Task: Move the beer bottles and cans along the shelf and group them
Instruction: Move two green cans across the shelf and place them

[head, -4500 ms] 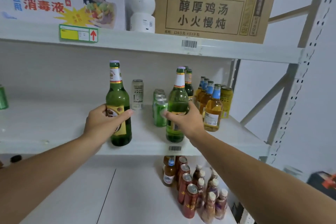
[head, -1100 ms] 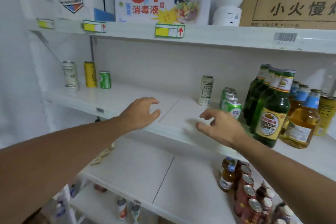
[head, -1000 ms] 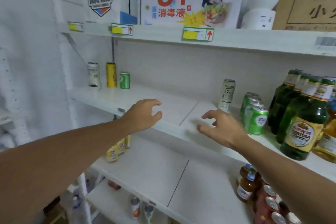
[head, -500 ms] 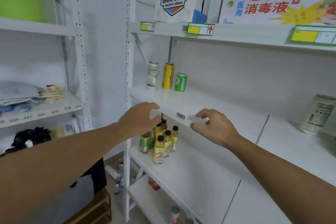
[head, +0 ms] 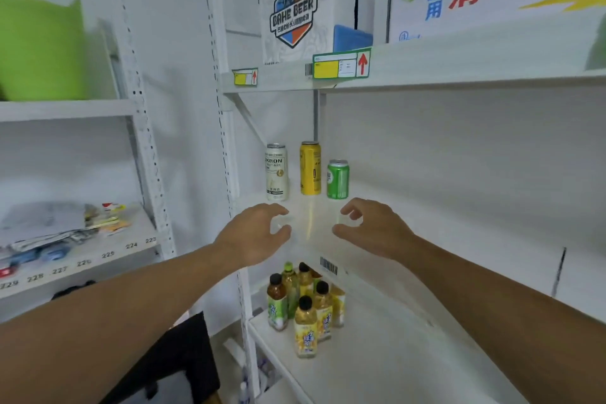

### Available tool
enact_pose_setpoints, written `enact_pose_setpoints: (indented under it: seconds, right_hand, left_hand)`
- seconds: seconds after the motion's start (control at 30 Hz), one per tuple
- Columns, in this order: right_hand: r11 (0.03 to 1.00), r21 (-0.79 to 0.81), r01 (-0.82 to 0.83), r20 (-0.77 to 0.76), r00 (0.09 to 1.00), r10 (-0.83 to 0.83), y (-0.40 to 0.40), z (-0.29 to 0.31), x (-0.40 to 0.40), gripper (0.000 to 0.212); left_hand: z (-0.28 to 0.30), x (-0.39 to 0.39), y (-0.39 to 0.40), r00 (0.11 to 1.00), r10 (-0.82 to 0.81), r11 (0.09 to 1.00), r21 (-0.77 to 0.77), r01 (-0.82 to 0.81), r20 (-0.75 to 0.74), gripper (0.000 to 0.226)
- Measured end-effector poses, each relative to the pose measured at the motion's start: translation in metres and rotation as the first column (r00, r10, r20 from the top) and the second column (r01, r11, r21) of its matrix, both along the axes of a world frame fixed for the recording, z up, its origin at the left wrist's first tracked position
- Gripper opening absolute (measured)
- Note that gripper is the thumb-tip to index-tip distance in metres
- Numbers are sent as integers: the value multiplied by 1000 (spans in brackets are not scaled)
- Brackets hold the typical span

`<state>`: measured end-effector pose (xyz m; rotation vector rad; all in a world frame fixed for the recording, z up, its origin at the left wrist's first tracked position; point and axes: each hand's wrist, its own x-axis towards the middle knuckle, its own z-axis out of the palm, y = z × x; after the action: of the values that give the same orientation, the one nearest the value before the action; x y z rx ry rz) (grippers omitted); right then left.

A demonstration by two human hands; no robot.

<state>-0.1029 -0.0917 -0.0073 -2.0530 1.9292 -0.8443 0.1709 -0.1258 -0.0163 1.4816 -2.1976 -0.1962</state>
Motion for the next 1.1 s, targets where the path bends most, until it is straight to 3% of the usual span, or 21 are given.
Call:
enact_pose_setpoints:
  seconds: [0.13,0.33,0.4,0.53,0.63,0.73,0.83,0.9,1.0,1.1]
  right_hand:
    - [999,30,-35,50,998,34,-45,-10,-13,53]
    - [999,23,-23,164,986,19,-104,-17,-13,46]
    - [1000,5,-3,196,981,2,-122,-17,-14,45]
    - [995,-48,90,245,967,-75,-162,-16,-18,55]
    - [982,-32,187,371,915,-162,-188,-15,-18,87]
    - [980,-19,198,499,852,-162,-215,-12,-14,109]
    - [982,-12,186,611,779,-140,-240,-10,-7,112]
    - [980,-30,197,608,781,-138,-252,-14,-5,102]
    - [969,-82,234,518,840,-160,-258,-22,-10,68]
    - [967,-100,233,510,847,-151,-254,-23,-15,63]
  left_hand:
    - [-5,-11,-33,997,40,999,-6,-39,71,50]
    - [-14,-15,-76,996,80,997,-3,-80,41,50]
    - [-15,-14,-93,994,103,994,-41,-105,-40,47]
    - [-16,-14,-139,910,168,977,-62,-206,-379,38]
    - [-14,-16,-179,795,222,969,39,-242,-564,80]
    - [-9,-20,-217,725,203,979,125,-160,-658,124]
    - [-8,-20,-250,643,198,979,187,-86,-740,136]
    - [-10,-24,-261,590,194,977,207,-45,-784,128]
    - [-14,-30,-266,678,178,984,142,-110,-713,72]
    - [-16,-31,-266,701,157,987,97,-125,-696,55]
